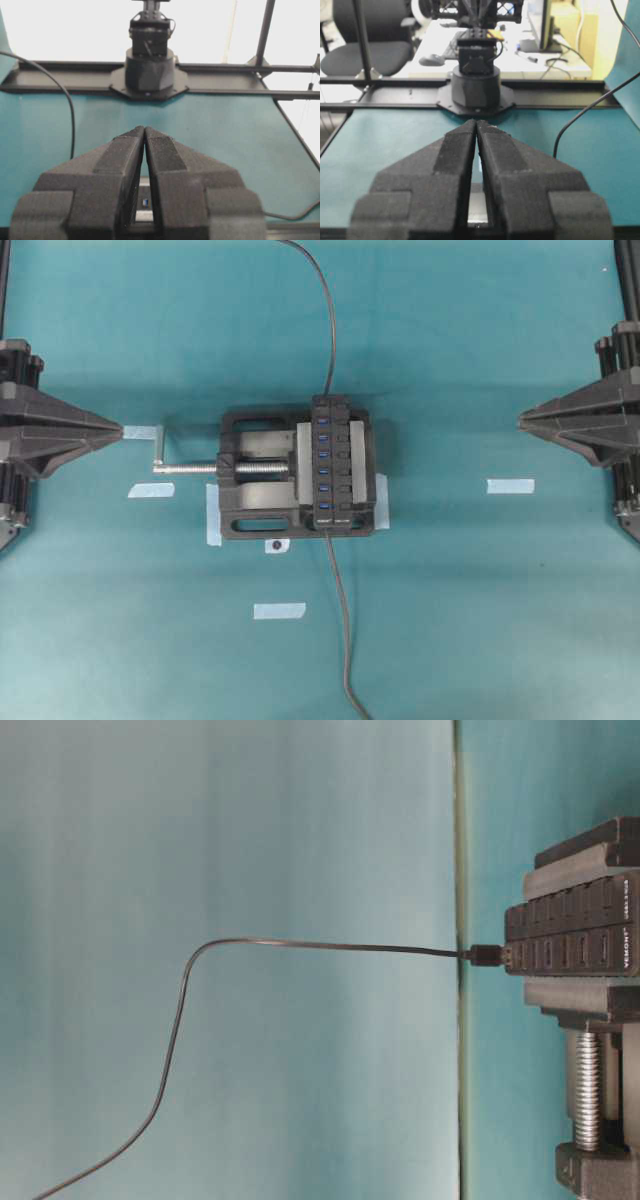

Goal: Insert the USB into the second port from the front of the fixed hub.
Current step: 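Raise the right arm and swing the right gripper toward the hub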

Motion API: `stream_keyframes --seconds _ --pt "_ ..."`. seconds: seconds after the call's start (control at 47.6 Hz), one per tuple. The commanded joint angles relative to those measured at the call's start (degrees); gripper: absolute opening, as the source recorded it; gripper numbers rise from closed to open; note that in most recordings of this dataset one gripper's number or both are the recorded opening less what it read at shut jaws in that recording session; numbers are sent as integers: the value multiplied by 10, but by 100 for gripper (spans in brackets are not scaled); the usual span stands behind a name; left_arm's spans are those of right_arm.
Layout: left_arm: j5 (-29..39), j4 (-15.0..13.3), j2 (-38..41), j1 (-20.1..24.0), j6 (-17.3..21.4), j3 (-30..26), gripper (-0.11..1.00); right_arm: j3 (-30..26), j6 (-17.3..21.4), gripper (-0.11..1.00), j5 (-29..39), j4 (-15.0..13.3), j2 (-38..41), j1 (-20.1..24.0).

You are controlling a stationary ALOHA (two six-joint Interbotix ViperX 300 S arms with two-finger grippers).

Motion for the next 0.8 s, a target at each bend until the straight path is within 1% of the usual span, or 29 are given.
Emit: stream_keyframes --seconds 0.0,0.021,0.063,0.126,0.189,0.252,0.462,0.651,0.777 --pt "-6 3 2 -3 -11 3 13 4 1 16 -4 3 5 -1" --pt "-6 3 2 -2 -14 4 13 10 2 16 -1 6 4 -2" --pt "-4 2 2 -3 -20 4 7 14 9 17 8 17 3 -2" --pt "-4 3 3 -3 -27 3 0 16 29 8 32 31 -2 -1" --pt "-4 3 4 -3 -30 2 0 15 50 1 61 33 -8 -1" --pt "-4 3 4 -3 -30 3 0 15 62 -1 83 29 -16 -1" --pt "14 2 5 -3 -31 2 0 14 68 -2 120 28 -38 -10" --pt "45 2 15 -3 -33 -10 0 6 82 -2 138 28 -29 -25" --pt "69 3 33 -3 -33 -18 0 -5 83 -2 159 28 -17 -31"
